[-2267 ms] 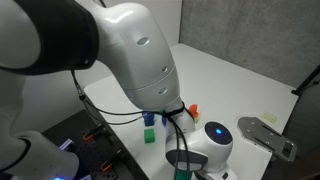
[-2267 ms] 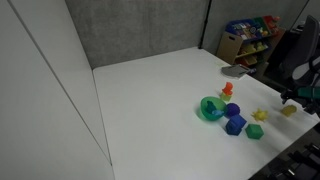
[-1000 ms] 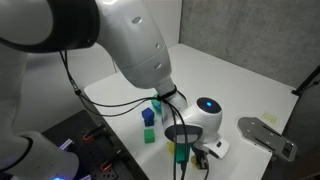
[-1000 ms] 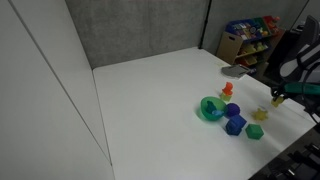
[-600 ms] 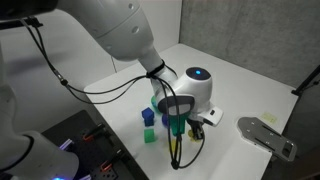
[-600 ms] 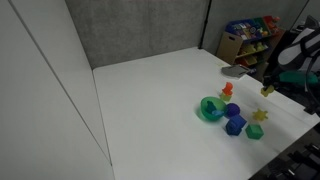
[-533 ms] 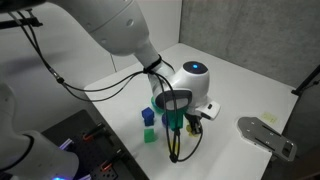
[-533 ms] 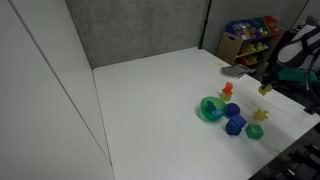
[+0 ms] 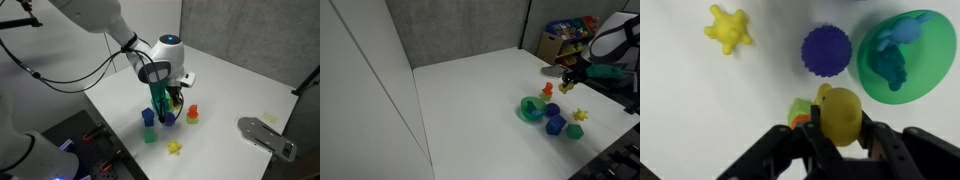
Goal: Put the right yellow toy in the bowl
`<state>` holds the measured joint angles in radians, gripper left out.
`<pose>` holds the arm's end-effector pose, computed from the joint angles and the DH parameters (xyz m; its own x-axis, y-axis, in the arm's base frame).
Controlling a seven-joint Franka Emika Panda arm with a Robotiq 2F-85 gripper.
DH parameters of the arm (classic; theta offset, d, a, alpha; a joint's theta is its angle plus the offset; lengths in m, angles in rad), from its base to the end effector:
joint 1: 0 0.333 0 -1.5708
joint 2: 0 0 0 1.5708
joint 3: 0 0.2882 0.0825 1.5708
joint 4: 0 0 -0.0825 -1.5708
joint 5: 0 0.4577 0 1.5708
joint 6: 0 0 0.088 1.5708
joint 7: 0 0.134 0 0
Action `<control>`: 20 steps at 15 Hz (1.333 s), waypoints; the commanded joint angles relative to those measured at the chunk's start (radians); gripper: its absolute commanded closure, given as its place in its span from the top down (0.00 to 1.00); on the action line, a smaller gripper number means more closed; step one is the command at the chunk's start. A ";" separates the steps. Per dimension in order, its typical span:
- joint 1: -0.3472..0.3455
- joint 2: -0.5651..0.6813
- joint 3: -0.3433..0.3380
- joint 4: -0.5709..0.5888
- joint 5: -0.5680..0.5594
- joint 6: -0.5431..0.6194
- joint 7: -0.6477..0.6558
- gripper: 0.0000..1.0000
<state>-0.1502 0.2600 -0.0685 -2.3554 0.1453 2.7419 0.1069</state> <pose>0.5443 -0.1279 0.1144 0.8914 -0.4378 0.1176 -0.4325 -0.8990 -0.0683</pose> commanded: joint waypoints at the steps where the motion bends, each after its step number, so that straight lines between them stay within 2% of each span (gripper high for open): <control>1: 0.043 -0.019 0.053 -0.003 0.040 -0.027 -0.023 0.11; 5: 0.116 0.030 0.084 0.034 0.018 -0.019 0.018 0.11; 10: 0.193 0.126 0.071 0.106 -0.021 -0.014 0.072 0.11; 17: 0.193 0.270 0.094 0.239 0.001 -0.035 0.047 0.11; 18: 0.189 0.281 0.097 0.252 0.006 -0.045 0.046 0.61; 19: 0.186 0.288 0.098 0.259 0.009 -0.046 0.043 0.62; 20: 0.178 0.289 0.104 0.263 0.014 -0.051 0.033 0.68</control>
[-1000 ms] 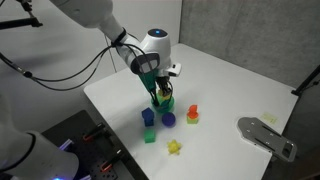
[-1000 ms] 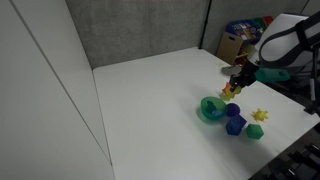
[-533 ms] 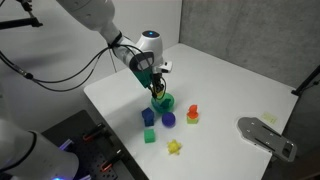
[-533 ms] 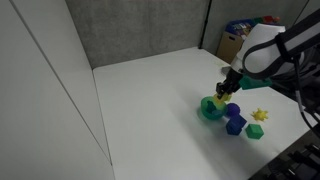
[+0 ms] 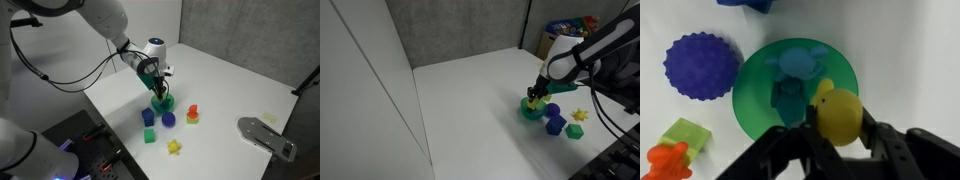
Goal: Put the right yellow toy in the bowl
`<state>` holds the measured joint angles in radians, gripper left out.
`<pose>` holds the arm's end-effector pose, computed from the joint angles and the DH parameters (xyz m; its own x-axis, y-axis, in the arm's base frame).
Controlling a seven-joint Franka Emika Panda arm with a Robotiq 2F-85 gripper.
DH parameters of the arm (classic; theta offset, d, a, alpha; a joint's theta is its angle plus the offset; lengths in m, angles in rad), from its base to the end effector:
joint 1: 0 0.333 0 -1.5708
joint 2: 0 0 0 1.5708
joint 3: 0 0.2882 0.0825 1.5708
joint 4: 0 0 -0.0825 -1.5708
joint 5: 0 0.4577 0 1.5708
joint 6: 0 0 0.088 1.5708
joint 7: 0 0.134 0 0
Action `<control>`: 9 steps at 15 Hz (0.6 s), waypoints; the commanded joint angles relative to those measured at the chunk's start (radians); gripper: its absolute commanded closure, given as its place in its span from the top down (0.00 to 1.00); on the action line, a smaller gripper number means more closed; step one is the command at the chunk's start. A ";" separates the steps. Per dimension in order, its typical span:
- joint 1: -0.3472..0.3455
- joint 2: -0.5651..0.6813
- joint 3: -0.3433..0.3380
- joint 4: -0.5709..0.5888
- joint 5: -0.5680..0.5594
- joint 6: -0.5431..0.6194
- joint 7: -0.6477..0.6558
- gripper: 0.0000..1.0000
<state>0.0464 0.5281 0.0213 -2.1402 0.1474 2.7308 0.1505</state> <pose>0.5933 0.0376 0.0422 0.9747 -0.2193 0.0443 -0.2150 -0.9729 -0.0852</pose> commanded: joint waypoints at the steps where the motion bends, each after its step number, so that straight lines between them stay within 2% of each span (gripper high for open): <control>1: -0.025 0.016 0.019 0.046 0.017 -0.043 -0.017 0.77; 4: -0.041 -0.033 0.018 0.018 0.021 -0.066 -0.023 0.99; 9: -0.071 -0.184 -0.001 -0.054 0.007 -0.146 -0.042 1.00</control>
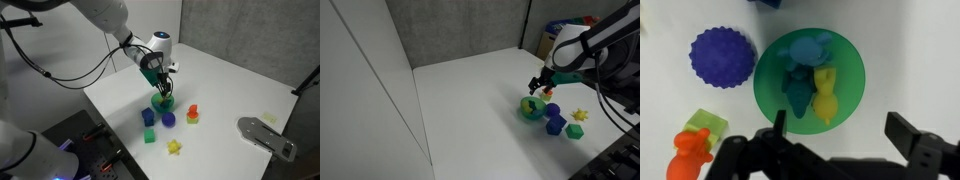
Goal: Put the right yellow toy in the bowl
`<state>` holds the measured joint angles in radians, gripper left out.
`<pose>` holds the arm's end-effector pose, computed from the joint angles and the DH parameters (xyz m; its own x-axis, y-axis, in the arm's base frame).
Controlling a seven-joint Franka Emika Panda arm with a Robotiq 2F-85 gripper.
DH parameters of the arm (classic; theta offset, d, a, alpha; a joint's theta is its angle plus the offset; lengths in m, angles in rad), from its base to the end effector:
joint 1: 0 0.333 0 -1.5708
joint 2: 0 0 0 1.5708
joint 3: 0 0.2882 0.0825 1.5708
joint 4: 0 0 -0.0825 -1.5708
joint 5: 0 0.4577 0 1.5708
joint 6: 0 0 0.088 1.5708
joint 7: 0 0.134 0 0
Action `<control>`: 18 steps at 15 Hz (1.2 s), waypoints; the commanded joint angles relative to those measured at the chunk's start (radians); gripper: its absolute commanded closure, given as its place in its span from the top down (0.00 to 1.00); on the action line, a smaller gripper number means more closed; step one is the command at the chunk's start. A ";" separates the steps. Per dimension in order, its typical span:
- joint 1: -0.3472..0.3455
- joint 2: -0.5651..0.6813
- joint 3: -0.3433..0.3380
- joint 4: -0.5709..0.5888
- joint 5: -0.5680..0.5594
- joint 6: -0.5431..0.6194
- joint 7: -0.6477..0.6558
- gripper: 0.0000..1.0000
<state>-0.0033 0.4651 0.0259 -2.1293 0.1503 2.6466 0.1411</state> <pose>0.6062 0.0130 0.0764 0.9675 -0.2507 0.0326 -0.2467 -0.9644 -0.0949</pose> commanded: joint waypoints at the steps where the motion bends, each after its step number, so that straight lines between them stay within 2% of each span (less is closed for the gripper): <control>1: -0.022 -0.157 -0.013 -0.075 -0.004 -0.090 -0.034 1.00; 6: -0.013 -0.339 -0.082 -0.100 -0.119 -0.248 0.021 1.00; 10: -0.044 -0.469 -0.116 -0.120 -0.212 -0.362 0.007 1.00; 14: -0.082 -0.603 -0.132 -0.142 -0.207 -0.518 -0.101 1.00; 18: -0.097 -0.709 -0.137 -0.128 -0.210 -0.655 -0.151 1.00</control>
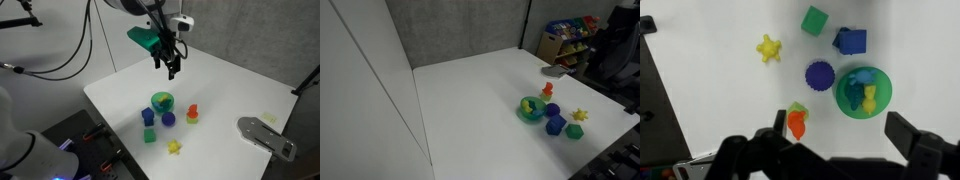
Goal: Put the right yellow toy in the bowl
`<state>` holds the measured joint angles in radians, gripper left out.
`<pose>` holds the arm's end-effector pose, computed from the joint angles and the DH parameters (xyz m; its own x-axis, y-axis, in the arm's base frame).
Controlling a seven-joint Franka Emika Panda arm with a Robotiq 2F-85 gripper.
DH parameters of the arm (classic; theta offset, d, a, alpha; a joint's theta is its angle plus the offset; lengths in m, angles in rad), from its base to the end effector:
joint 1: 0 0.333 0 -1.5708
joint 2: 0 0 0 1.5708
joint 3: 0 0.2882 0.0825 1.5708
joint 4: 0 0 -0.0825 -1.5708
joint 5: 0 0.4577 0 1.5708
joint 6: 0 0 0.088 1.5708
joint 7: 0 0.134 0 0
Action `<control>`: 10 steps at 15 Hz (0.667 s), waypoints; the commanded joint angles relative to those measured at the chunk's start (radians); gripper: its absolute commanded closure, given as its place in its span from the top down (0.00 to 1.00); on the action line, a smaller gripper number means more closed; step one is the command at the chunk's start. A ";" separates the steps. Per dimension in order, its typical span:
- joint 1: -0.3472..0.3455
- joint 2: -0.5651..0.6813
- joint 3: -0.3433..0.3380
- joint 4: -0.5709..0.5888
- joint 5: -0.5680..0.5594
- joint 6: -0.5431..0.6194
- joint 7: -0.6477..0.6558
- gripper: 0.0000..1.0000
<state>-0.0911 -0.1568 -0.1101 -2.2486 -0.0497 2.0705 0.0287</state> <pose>0.5478 -0.1149 0.3379 0.9790 -0.2029 -0.0216 -0.2023 -0.9790 0.0265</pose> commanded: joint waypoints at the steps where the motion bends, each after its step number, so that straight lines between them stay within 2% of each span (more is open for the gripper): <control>1: -0.009 -0.109 0.000 -0.001 -0.007 -0.107 -0.040 1.00; 5: -0.005 -0.179 0.006 0.014 0.001 -0.181 -0.035 1.00; 10: -0.008 -0.182 0.007 0.004 0.001 -0.168 -0.019 1.00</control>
